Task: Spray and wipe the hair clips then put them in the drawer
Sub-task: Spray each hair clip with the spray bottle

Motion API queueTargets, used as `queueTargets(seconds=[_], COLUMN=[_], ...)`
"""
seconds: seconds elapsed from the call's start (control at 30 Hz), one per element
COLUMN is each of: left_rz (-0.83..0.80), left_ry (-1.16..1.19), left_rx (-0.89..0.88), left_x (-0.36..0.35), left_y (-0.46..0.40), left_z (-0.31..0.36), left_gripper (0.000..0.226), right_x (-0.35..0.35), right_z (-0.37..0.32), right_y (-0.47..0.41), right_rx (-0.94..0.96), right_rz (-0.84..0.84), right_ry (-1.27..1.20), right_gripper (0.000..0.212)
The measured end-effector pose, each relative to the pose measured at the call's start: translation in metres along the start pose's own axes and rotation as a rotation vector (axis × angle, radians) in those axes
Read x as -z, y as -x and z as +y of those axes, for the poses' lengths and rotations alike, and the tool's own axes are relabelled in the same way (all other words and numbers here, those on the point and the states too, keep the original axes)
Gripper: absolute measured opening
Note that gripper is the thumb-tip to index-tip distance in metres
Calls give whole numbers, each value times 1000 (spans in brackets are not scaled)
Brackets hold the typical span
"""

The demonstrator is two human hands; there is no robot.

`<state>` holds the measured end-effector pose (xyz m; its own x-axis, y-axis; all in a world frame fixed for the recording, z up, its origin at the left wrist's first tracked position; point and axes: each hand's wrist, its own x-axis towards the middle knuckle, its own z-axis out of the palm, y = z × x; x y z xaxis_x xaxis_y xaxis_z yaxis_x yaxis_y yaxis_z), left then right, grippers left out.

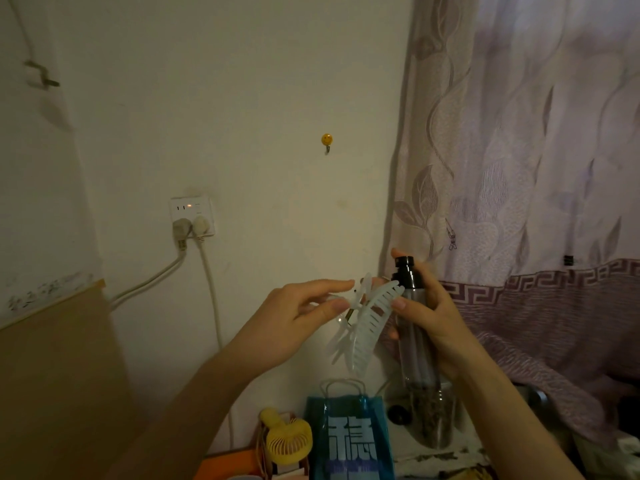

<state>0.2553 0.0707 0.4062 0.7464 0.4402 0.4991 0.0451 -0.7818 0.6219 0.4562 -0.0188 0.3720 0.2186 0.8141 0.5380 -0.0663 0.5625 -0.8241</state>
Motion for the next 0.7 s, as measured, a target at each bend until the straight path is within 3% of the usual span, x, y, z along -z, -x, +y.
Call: queueTargets(seconds=[0.23,0.47,0.7], left_rz=[1,176,361], left_ry=[182,324,241], left_rx=[-8,131,148], left_x=[-1,-8,-21], left_y=[-1,-2,0], left_z=[-4,-7,-11], left_gripper=[31,18,14], right_x=[7,7,4], right_z=[8,15,19], right_y=[1,3,5], right_rx=[-34,-80,-79], right_rz=[-19,6,36], right_ry=[-92,-172,-100], right_gripper=[65,64,66])
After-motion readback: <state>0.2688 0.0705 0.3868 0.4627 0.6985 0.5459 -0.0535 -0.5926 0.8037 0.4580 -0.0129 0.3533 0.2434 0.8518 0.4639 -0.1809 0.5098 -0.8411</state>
